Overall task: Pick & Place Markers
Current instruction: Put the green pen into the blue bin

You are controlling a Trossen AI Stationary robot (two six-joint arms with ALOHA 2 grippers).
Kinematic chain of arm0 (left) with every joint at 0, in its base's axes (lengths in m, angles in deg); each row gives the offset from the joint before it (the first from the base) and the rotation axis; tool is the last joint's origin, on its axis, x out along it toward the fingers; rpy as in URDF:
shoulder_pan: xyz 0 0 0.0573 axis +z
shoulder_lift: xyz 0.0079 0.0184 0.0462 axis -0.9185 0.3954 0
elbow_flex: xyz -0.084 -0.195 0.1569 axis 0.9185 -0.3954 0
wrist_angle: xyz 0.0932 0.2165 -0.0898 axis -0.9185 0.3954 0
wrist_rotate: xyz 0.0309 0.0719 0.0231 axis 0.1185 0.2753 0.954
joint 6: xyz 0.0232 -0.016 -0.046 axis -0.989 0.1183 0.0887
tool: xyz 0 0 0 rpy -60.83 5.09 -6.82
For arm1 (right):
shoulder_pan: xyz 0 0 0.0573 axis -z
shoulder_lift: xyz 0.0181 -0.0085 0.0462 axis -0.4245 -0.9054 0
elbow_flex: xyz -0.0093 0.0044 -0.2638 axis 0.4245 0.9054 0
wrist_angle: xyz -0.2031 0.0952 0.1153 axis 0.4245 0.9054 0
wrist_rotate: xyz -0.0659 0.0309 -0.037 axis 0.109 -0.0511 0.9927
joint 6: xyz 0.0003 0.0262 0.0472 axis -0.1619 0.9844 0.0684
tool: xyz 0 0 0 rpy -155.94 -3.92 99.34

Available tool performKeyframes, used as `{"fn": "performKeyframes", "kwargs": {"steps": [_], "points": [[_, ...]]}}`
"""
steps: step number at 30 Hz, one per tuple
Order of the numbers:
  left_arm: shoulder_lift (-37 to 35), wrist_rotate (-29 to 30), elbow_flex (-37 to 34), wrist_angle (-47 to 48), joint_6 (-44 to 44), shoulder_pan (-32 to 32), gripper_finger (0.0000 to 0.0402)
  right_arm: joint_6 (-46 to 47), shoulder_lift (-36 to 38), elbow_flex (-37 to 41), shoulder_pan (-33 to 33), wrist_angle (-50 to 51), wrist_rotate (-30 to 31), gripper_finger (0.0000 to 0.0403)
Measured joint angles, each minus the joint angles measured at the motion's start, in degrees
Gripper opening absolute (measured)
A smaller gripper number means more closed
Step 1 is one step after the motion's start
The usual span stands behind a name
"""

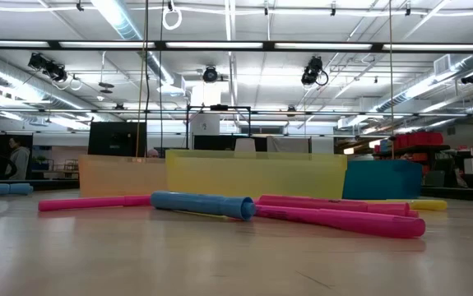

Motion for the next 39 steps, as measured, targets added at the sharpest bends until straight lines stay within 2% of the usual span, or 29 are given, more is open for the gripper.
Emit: {"fn": "performKeyframes", "kwargs": {"steps": [6,9,17,30,39], "points": [[0.0,-0.02,0.0,0.0,0.13,0.0,0.0042,-0.11,0.03,0.0,0.02,0.15,0.23,0.0068],[0.0,0.04,0.0,0.0,0.32,0.0,0.0039,-0.15,0.04,0.0,0.04,0.15,0.34,0.0051],[0.0,0.01,0.0,-0.02,0.22,0.0,0.0042,0.31,0.07,0.0,0.02,0.11,0.67,0.0061],[0.0,0.05,0.0,0.0,0.08,0.02,0.0042,0.52,0.07,0.0,0.02,0.07,0.71,0.0054],[0.02,-0.04,0.0,0.09,-0.47,0.0,0.0083,0.89,0.07,0.0,-0.02,-0.15,0.62,0.0052]]}}
